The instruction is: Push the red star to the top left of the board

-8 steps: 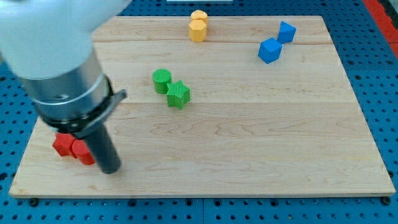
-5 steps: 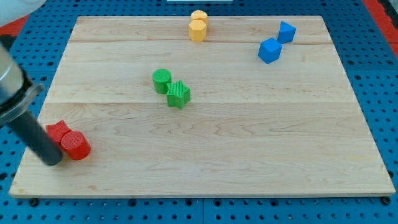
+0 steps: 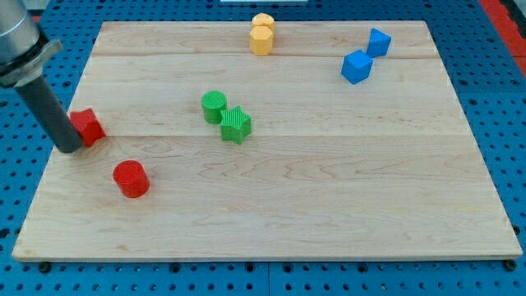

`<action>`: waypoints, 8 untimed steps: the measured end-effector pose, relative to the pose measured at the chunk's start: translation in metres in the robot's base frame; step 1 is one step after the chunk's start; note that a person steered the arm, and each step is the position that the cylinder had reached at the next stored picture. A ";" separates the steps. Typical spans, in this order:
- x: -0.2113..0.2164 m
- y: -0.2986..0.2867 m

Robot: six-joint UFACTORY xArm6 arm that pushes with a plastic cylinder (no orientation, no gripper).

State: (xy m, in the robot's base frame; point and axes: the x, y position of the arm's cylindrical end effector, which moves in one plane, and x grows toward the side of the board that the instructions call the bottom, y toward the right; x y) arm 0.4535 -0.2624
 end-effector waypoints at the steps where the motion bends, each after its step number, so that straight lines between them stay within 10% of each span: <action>1: -0.038 0.016; 8: -0.174 0.035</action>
